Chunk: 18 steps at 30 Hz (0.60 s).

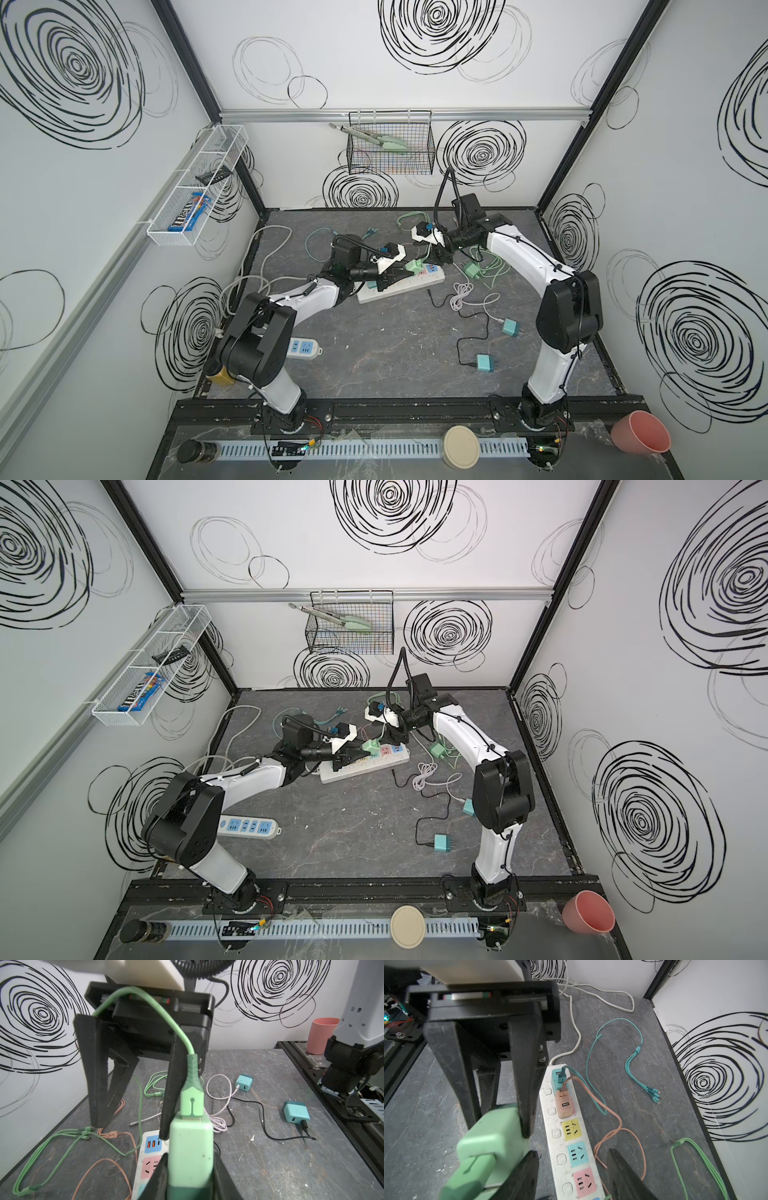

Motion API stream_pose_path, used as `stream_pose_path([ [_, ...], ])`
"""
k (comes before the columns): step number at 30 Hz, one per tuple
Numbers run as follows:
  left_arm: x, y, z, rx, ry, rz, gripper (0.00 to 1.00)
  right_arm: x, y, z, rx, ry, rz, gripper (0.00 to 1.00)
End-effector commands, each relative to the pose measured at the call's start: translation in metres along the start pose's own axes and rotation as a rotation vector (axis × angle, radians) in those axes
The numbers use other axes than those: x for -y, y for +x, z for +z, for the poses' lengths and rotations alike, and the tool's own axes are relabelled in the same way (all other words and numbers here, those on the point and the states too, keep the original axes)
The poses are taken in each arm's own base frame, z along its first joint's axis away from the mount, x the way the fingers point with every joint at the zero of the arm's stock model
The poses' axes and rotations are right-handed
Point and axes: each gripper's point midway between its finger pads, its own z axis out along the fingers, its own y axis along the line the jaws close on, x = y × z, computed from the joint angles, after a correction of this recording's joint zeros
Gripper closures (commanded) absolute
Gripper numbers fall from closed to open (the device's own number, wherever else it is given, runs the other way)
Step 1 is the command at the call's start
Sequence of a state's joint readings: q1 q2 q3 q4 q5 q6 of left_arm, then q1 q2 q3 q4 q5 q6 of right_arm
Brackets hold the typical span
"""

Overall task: Insert plugs into power strip
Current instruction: Pass the plug.

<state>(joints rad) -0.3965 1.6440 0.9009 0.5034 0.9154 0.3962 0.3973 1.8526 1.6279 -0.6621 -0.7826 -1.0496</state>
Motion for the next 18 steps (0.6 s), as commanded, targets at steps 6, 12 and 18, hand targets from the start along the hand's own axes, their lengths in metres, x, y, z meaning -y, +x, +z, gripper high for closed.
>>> stream_pose_path([
  [6,-0.034,-0.025,-0.020,0.066,-0.148,0.152,1.00,-0.017,0.003,-0.016,-0.050,-0.010,0.011,0.42],
  [12,-0.033,-0.019,-0.014,0.039,-0.152,0.169,1.00,-0.021,-0.012,-0.017,0.031,-0.028,0.009,0.41],
  [18,-0.027,-0.019,-0.004,0.031,-0.127,0.179,1.00,-0.031,-0.020,-0.006,0.062,-0.077,0.000,0.41],
])
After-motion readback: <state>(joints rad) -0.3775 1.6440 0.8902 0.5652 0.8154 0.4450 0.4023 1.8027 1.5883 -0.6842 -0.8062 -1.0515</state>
